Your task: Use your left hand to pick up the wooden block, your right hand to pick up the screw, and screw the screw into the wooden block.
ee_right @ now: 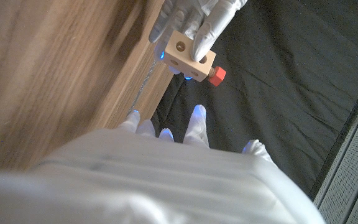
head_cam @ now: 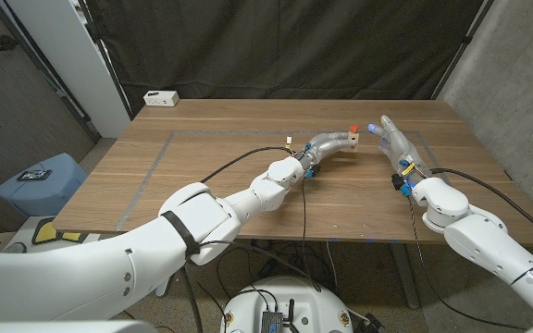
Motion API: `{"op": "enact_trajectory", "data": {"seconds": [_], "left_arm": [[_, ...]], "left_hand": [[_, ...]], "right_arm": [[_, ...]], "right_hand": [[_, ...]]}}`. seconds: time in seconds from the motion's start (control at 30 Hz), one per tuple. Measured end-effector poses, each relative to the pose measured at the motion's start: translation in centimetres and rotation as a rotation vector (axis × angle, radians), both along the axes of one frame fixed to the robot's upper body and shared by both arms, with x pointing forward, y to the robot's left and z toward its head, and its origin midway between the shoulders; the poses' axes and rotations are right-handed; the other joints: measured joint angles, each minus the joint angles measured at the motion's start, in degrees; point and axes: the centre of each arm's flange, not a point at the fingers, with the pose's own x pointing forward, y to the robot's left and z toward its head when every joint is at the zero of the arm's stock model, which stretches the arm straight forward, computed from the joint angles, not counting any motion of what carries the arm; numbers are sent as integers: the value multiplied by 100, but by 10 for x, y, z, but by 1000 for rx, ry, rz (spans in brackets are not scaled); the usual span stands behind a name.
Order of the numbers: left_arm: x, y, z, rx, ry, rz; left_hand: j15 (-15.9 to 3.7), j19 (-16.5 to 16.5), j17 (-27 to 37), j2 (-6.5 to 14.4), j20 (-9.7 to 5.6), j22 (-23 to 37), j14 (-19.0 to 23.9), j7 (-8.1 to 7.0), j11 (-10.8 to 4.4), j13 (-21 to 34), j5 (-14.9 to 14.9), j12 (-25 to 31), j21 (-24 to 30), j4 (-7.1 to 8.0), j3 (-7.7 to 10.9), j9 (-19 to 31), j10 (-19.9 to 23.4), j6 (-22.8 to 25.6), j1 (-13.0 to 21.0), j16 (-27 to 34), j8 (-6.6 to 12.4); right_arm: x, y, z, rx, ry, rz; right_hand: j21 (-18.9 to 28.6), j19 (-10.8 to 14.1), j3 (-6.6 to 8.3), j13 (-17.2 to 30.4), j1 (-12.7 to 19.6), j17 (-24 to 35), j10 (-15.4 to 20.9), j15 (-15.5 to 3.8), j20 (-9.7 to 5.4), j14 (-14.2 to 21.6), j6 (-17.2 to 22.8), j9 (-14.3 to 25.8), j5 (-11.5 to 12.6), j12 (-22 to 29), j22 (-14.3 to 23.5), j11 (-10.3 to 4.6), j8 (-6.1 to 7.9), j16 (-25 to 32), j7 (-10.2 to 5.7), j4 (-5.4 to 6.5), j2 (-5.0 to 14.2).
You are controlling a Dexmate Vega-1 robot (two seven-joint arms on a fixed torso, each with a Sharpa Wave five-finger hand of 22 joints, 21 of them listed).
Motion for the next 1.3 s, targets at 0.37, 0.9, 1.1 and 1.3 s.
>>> {"op": "enact_trajectory", "data": {"seconds": [0.37, 0.9, 1.1, 1.3], "left_arm": [[-1, -1, 0, 6, -10, 0], [-3, -2, 2, 14, -39, 3], [-3, -2, 2, 16, -42, 4], [-4, -2, 2, 17, -46, 4]], "left_hand": [[0, 0, 0, 0, 0, 0, 0, 19, 1, -2, 2, -13, 0, 0, 0, 3, -1, -20, 1, 0, 24], [0, 0, -1, 21, 0, 0, 0, 18, 8, -4, -5, 7, 0, -3, -3, 3, -10, -18, 147, 0, 22], [0, 0, -1, 20, 0, 0, 0, 19, 8, -4, 6, 33, 0, -24, 2, 2, -10, -17, 175, 0, 20], [0, 0, -1, -11, 0, 0, 0, 50, 8, -4, 21, 35, 0, -41, 9, 0, -10, 13, 206, 0, 22]], "right_arm": [[5, 2, 2, -13, -3, 22], [9, 9, 2, -37, -3, 49], [9, 9, 3, -44, -4, 51], [8, 10, 4, -50, -8, 53]], "right_hand": [[-29, -22, 0, 0, -24, 0, 0, 21, -21, -21, -30, 0, 0, 0, 0, -1, 0, 0, 30, 0, -24], [-28, -44, 0, 0, -54, 0, 1, 21, 1, -21, -30, 0, 0, 0, 1, -2, 0, 0, 30, 0, -55], [-28, -44, 0, 0, -54, 0, 1, 20, 1, -21, -30, 0, 0, 0, 1, -2, 0, 0, 30, 0, -54], [-28, -44, 0, 0, -54, 0, 1, 20, 1, -21, -61, 1, 0, 0, 1, -2, 0, 0, -2, 0, -54]]}}
